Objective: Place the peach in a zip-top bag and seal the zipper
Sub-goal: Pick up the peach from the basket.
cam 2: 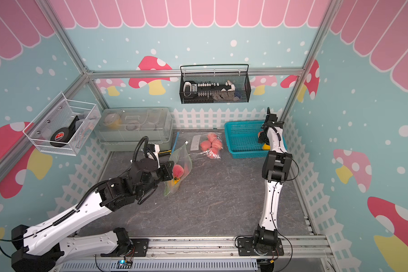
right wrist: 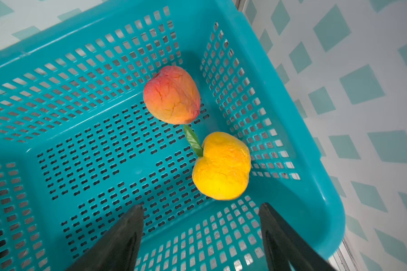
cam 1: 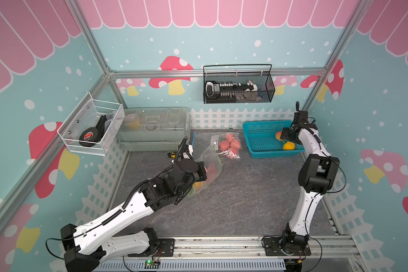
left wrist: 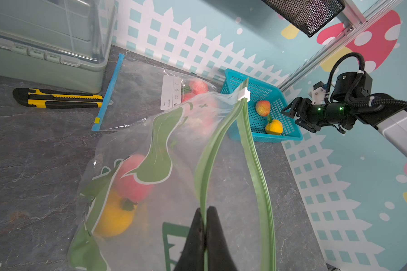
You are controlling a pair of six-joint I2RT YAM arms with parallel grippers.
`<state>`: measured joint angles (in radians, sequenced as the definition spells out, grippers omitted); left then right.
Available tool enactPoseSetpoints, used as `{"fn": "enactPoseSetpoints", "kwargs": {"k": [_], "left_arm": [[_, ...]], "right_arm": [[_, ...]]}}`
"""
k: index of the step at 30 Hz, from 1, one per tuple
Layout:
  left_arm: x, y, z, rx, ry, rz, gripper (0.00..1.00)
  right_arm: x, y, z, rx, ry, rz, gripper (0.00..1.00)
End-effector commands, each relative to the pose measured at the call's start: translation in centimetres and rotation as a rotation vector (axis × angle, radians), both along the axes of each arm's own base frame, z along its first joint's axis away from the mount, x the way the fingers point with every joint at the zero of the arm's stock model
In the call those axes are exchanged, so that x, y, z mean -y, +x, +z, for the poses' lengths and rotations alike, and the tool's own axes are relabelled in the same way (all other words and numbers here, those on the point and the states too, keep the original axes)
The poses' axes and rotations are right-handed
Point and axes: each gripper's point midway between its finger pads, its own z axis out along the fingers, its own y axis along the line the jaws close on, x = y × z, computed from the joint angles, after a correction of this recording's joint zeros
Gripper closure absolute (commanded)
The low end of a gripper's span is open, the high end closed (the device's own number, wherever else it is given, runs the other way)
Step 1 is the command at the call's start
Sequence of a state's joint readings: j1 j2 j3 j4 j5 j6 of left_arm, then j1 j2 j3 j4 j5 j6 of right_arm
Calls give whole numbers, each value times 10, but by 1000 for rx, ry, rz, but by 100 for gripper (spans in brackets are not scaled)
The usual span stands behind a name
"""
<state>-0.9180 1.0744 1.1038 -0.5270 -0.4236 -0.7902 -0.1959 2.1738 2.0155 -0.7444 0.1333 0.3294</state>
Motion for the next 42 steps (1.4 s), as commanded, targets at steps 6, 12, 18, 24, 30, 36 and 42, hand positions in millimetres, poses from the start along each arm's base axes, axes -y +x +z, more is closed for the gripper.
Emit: {"fn": "enactPoseSetpoints", "kwargs": {"k": [6,12,18,24,30,36,42], "left_arm": [[-10,1,2,21,23,23,100],[-13,2,-1,17,31,31,100],[-14,3,-2,18,33,35,100],[-16,4,-2,16,34,40,100],[-17,5,-3,14,35,44,100],[-16,5,-3,12,35,42,100],[-16,5,-3,12,33,41,100]], "right_arm": [[17,-2,-35,-160,-38,-58,20],[24,5,-53,-195,-54,-90,20],[23,13,-73,-217,-37,-84,20],[19,19,-89,-222,2,-75,20],[7,20,-96,-224,69,-49,24],[-4,21,-84,-201,118,-15,33],[-20,23,-42,-99,189,25,36]]}}
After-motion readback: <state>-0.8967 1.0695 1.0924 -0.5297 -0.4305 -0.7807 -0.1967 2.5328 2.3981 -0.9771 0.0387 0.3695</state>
